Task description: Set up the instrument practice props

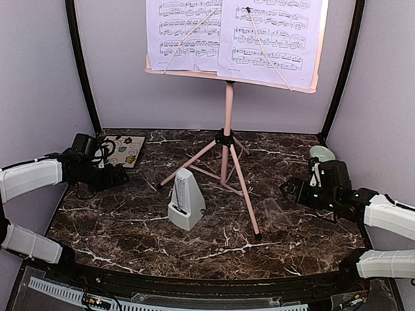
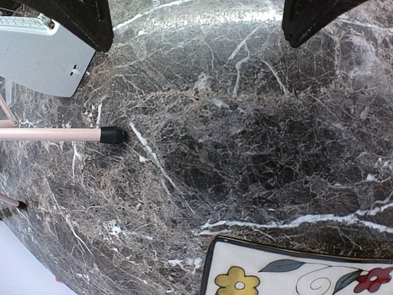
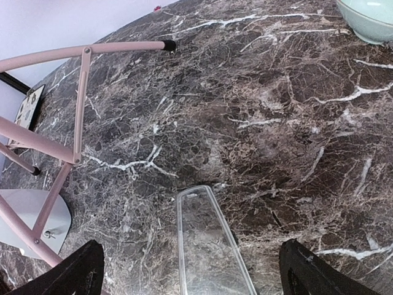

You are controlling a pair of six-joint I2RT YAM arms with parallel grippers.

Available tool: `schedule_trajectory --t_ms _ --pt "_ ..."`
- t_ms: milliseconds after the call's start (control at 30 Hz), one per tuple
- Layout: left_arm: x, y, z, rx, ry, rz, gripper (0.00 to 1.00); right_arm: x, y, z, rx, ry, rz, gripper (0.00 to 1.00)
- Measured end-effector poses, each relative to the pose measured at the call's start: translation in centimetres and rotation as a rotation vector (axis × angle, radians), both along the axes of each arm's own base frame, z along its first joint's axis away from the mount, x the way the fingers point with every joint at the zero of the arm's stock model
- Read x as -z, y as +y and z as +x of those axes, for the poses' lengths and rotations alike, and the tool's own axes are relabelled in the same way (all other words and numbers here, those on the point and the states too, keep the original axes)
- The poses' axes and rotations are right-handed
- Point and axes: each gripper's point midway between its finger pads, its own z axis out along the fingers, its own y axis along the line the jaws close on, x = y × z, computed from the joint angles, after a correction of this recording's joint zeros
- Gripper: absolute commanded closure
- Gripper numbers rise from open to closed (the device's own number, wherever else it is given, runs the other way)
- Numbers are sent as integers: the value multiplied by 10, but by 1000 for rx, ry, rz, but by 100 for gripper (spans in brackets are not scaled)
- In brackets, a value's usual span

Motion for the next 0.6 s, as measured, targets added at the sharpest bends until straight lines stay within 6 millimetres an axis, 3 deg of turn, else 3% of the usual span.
schedule_trajectory --t_ms 600 --pt "12 3 -5 -32 38 -1 1 4 1 -3 4 -11 43 0"
